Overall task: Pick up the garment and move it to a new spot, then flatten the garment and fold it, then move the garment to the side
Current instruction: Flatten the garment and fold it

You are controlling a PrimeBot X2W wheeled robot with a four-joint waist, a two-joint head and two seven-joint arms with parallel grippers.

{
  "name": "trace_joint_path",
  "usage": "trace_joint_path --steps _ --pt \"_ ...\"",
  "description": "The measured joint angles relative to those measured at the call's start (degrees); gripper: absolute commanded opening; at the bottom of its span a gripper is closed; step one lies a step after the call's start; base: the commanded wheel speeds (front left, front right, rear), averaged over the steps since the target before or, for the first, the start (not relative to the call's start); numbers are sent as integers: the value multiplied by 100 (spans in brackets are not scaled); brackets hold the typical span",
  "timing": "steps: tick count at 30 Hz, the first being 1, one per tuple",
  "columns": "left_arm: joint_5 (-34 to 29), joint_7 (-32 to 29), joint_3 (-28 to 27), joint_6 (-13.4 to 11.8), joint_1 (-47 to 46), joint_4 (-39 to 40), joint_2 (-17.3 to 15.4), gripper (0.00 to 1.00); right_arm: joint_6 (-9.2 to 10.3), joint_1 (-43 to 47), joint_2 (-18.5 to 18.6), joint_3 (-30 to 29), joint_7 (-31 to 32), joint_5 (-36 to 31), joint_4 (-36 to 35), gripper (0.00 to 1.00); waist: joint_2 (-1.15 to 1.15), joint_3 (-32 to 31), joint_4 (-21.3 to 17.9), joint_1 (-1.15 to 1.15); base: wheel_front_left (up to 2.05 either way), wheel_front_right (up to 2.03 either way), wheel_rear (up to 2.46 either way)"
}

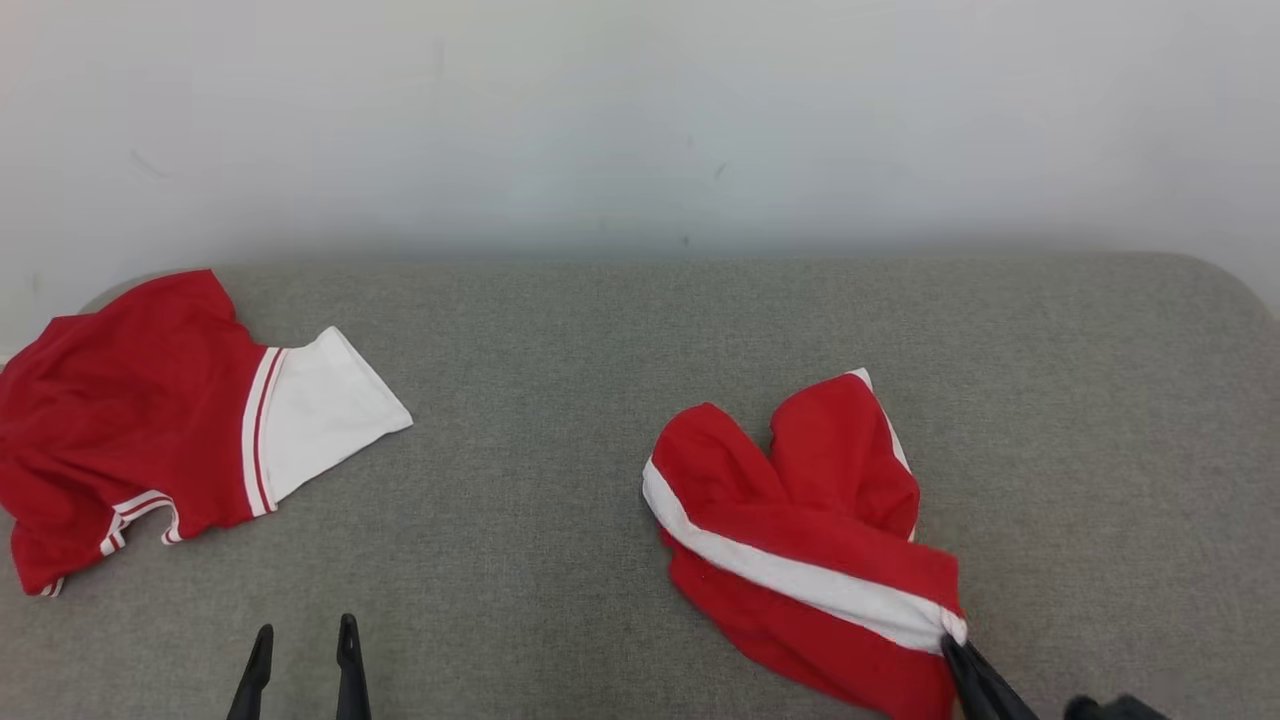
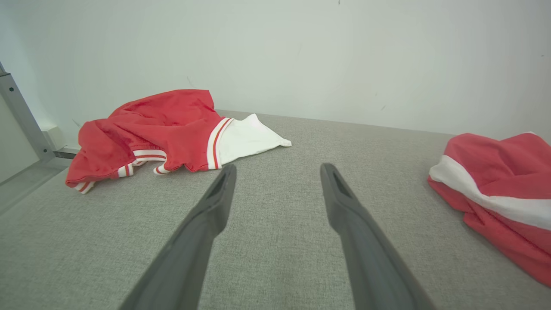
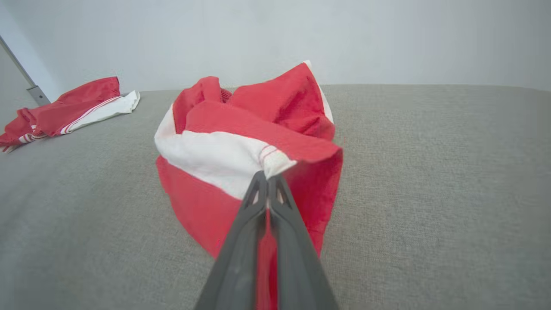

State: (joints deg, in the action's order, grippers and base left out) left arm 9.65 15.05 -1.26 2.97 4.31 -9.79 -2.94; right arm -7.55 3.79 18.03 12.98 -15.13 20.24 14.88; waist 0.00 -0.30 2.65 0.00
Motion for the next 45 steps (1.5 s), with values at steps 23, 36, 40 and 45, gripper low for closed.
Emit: trace_joint_path --steps 23,36,40,45 --pt "27 0 -3 12 22 -1 2 100 0 916 -188 -791 0 -254 -1890 100 0 -29 -412 0 0 0 0" --pt "-22 0 12 49 -35 -8 2 100 0 692 -981 -861 -1 -687 -1912 100 0 26 -184 0 0 0 0" --pt "-27 0 49 5 -46 12 2 100 0 663 -1229 -989 0 -886 -1746 100 0 53 -122 0 0 0 0" --pt "-26 0 83 -85 -41 78 3 100 0 529 -1403 -1254 -1 -1146 -1584 100 0 91 -110 0 0 0 0"
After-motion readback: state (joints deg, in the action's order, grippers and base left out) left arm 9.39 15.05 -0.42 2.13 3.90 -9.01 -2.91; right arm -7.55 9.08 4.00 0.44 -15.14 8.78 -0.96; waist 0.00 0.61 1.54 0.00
